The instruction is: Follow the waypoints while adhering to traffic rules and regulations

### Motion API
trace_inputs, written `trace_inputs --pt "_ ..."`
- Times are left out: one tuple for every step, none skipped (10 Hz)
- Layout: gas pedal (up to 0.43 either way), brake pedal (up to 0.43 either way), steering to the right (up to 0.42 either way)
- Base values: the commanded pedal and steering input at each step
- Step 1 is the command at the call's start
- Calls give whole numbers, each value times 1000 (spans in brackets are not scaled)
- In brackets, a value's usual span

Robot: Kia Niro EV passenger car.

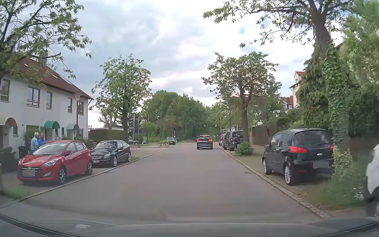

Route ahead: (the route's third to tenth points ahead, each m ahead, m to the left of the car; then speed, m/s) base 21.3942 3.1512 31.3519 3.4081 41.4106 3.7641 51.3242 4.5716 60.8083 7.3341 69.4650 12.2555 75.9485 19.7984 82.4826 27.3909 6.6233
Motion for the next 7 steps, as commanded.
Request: trace_inputs --pt "87 18 0" --pt "87 18 1" --pt "87 18 1" --pt "87 18 1" --pt "79 18 1" --pt "59 18 1" --pt "28 18 1"
